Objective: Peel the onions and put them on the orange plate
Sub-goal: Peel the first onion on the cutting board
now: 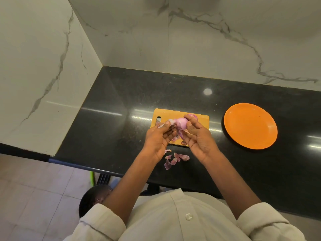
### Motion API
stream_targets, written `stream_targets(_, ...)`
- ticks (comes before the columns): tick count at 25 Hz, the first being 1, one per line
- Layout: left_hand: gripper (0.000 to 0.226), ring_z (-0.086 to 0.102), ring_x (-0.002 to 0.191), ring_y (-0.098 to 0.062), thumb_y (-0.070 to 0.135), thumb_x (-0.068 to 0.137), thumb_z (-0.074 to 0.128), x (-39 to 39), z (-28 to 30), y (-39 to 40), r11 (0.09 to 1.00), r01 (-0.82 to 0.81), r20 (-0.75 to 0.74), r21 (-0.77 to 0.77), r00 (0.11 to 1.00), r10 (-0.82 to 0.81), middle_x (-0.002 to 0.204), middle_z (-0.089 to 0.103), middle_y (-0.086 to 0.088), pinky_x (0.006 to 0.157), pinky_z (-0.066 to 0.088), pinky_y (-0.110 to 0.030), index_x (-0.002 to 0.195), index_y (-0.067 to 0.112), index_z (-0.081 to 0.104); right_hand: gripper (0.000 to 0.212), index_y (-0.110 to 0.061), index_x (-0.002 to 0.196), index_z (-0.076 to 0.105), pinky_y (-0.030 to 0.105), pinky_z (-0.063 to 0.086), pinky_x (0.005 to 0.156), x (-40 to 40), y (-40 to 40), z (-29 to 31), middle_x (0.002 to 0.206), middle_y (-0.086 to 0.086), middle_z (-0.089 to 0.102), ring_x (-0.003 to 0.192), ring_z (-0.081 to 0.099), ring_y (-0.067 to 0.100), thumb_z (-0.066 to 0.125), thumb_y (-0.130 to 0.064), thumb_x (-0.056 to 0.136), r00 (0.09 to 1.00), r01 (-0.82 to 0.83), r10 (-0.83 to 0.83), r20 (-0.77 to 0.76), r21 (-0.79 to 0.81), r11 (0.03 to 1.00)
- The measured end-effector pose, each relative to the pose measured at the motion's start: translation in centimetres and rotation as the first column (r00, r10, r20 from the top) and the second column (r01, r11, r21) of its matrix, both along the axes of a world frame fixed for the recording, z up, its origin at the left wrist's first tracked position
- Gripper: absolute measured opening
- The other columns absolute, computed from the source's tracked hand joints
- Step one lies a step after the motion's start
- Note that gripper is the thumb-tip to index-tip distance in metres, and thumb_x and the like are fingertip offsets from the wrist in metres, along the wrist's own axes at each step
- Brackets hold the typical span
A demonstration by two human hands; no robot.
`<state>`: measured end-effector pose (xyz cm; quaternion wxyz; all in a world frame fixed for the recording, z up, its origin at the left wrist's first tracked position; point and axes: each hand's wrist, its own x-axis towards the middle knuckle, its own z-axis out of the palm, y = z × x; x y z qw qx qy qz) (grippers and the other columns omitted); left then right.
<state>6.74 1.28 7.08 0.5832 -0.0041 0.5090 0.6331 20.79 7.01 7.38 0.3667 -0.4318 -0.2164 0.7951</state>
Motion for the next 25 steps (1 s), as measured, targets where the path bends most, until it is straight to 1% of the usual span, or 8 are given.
stream_targets(2, 0.011, 0.076, 0.082, -0.02, 0.008, 0.105, 0.063, 0.3, 0.1, -0.3, 1.0, 0.023, -0.017, -0.008, 1.0, -0.023, 0.096, 0.076, -0.016, 0.08, 0.066, -0.029, 0.111, 0.0, 0.069, 0.027, -0.007, 0.126, 0.071, 0.034, 0.065, 0.085, 0.2, -0.2, -0.1, 0.13, 0.019, 0.071, 0.108, 0.076, 0.029, 0.059, -0.003, 0.102, 1.0, 0.022, -0.023, -0.014, -0.076, 0.997)
stream_targets(4, 0.023, 0.078, 0.091, -0.025, 0.018, 0.104, 0.068, 0.4, 0.1, -0.6, 0.993, 0.118, -0.165, -0.005, 0.979, -0.117, 0.106, 0.078, -0.017, 0.087, 0.065, -0.034, 0.121, 0.003, 0.067, 0.025, -0.01, 0.123, 0.073, 0.037, 0.066, 0.086, 0.2, -0.4, 0.0, 0.125, 0.015, 0.075, 0.108, 0.076, 0.03, 0.066, -0.007, 0.099, 0.994, 0.006, -0.006, 0.113, 0.005, 1.0)
stream_targets(6, 0.036, 0.078, 0.1, -0.027, 0.021, 0.098, 0.076, 0.4, 0.1, -0.9, 0.963, 0.269, -0.383, 0.002, 0.89, -0.248, 0.115, 0.077, -0.018, 0.09, 0.064, -0.036, 0.131, 0.012, 0.065, 0.02, -0.014, 0.116, 0.076, 0.04, 0.065, 0.089, 0.0, -0.7, 0.3, 0.117, 0.013, 0.078, 0.107, 0.077, 0.03, 0.073, -0.011, 0.095, 0.968, -0.02, -0.014, 0.252, 0.132, 0.991)
stream_targets(9, 0.043, 0.078, 0.097, -0.025, 0.007, 0.093, 0.081, 0.3, 0.3, -1.3, 0.924, 0.381, -0.576, 0.036, 0.763, -0.293, 0.109, 0.076, -0.02, 0.084, 0.064, -0.031, 0.133, 0.019, 0.068, 0.02, -0.015, 0.11, 0.077, 0.042, 0.063, 0.09, -0.2, -0.9, 0.8, 0.109, 0.01, 0.08, 0.106, 0.077, 0.029, 0.079, -0.018, 0.089, 0.956, -0.031, -0.027, 0.293, 0.192, 0.981)
stream_targets(13, 0.043, 0.079, 0.098, -0.032, 0.009, 0.093, 0.081, -0.2, 0.1, -1.6, 0.91, 0.407, -0.663, 0.082, 0.704, -0.255, 0.107, 0.079, -0.018, 0.084, 0.066, -0.038, 0.135, 0.008, 0.07, 0.033, -0.016, 0.106, 0.078, 0.041, 0.064, 0.088, -0.2, -1.1, 1.4, 0.105, 0.006, 0.081, 0.104, 0.077, 0.026, 0.082, -0.031, 0.076, 0.956, -0.045, -0.013, 0.293, 0.19, 0.981)
stream_targets(18, 0.033, 0.08, 0.092, -0.029, 0.014, 0.098, 0.076, -0.3, 0.6, -1.8, 0.874, 0.483, -0.767, 0.055, 0.581, -0.273, 0.102, 0.082, -0.009, 0.085, 0.067, -0.046, 0.131, 0.013, 0.074, 0.018, -0.017, 0.102, 0.078, 0.037, 0.065, 0.08, 0.3, -0.9, 1.6, 0.098, 0.003, 0.081, 0.098, 0.078, 0.024, 0.083, -0.022, 0.085, 0.938, -0.058, -0.023, 0.347, 0.219, 0.974)
stream_targets(22, 0.02, 0.077, 0.076, -0.011, 0.012, 0.096, 0.076, 1.0, 1.1, -1.2, 0.914, 0.403, -0.876, -0.047, 0.424, -0.232, 0.085, 0.079, 0.003, 0.072, 0.065, -0.028, 0.116, 0.014, 0.076, 0.018, -0.011, 0.105, 0.077, 0.034, 0.066, 0.076, 0.2, -1.2, 1.6, 0.098, 0.009, 0.08, 0.094, 0.079, 0.024, 0.082, -0.015, 0.088, 0.923, -0.07, -0.044, 0.383, 0.28, 0.958)
stream_targets(25, 0.016, 0.076, 0.073, -0.017, 0.014, 0.096, 0.076, 1.7, 1.2, -0.9, 0.938, 0.34, -0.877, -0.061, 0.431, -0.213, 0.083, 0.077, 0.001, 0.068, 0.065, -0.03, 0.112, 0.013, 0.073, 0.011, -0.017, 0.098, 0.078, 0.037, 0.066, 0.075, 0.2, -1.3, 1.6, 0.09, -0.003, 0.078, 0.089, 0.077, 0.021, 0.083, -0.015, 0.088, 0.907, -0.088, -0.069, 0.415, 0.347, 0.934)
